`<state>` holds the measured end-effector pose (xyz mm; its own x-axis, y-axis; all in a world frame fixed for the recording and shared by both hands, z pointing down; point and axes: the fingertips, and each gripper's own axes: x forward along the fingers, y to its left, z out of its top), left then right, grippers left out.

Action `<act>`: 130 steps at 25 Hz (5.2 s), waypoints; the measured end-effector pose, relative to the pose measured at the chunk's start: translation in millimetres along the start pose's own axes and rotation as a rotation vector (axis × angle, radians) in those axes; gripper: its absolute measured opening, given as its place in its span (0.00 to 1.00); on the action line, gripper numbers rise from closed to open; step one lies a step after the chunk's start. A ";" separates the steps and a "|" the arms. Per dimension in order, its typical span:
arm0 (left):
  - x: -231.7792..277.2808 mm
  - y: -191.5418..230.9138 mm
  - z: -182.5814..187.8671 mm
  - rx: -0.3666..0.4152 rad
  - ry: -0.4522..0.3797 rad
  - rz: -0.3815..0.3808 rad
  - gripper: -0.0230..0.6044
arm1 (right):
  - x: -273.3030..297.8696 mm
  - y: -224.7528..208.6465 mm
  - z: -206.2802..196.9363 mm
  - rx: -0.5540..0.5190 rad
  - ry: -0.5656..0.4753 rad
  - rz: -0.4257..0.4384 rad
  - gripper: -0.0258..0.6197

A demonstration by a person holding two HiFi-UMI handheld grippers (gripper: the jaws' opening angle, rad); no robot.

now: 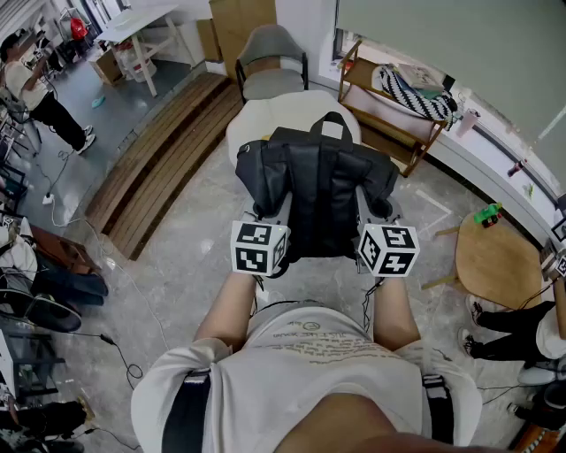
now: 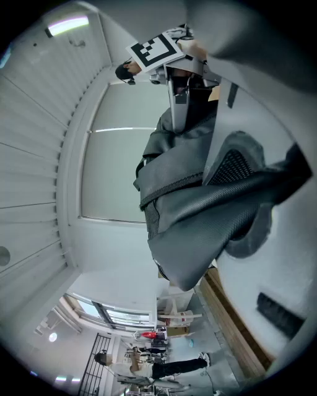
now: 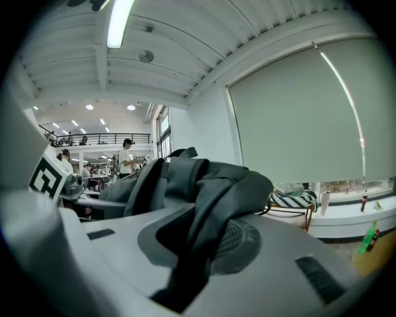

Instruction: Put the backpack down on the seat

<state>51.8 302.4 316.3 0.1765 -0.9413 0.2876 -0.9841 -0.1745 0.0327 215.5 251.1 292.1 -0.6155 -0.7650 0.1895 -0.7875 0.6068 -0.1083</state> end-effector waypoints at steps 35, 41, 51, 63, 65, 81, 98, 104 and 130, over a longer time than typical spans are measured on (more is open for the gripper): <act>-18.8 87.3 2.1 -0.041 -0.048 -0.015 0.19 | 50.1 77.5 12.8 -0.001 -0.048 -0.014 0.16; -40.6 114.4 -0.2 -0.065 -0.065 -0.024 0.19 | 59.6 112.5 18.3 -0.017 -0.036 0.012 0.16; -50.9 145.4 -3.8 -0.073 -0.073 0.004 0.19 | 83.5 139.3 20.3 -0.032 -0.036 0.061 0.16; -24.9 166.4 7.7 -0.060 -0.089 0.020 0.19 | 118.5 131.4 30.1 -0.034 -0.060 0.085 0.16; -14.4 168.9 8.2 -0.063 -0.078 0.022 0.19 | 128.3 125.0 29.6 -0.029 -0.050 0.086 0.16; 107.9 210.6 27.4 -0.065 -0.029 0.049 0.19 | 247.0 57.1 36.8 0.002 -0.019 0.118 0.16; 298.4 219.9 81.9 -0.098 0.067 0.048 0.19 | 385.3 -86.0 73.1 0.056 0.047 0.135 0.16; 365.4 219.7 99.5 -0.111 0.065 0.051 0.19 | 431.2 -136.6 88.2 0.052 0.050 0.138 0.16; 514.6 276.1 38.4 -0.101 0.357 -0.169 0.19 | 541.7 -195.8 -6.1 0.213 0.335 -0.017 0.16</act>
<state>-128.3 -241.3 436.6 0.3354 -0.7395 0.5836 -0.9420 -0.2720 0.1967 36.4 -280.8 421.9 -0.5853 -0.6405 0.4971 -0.8083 0.5094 -0.2953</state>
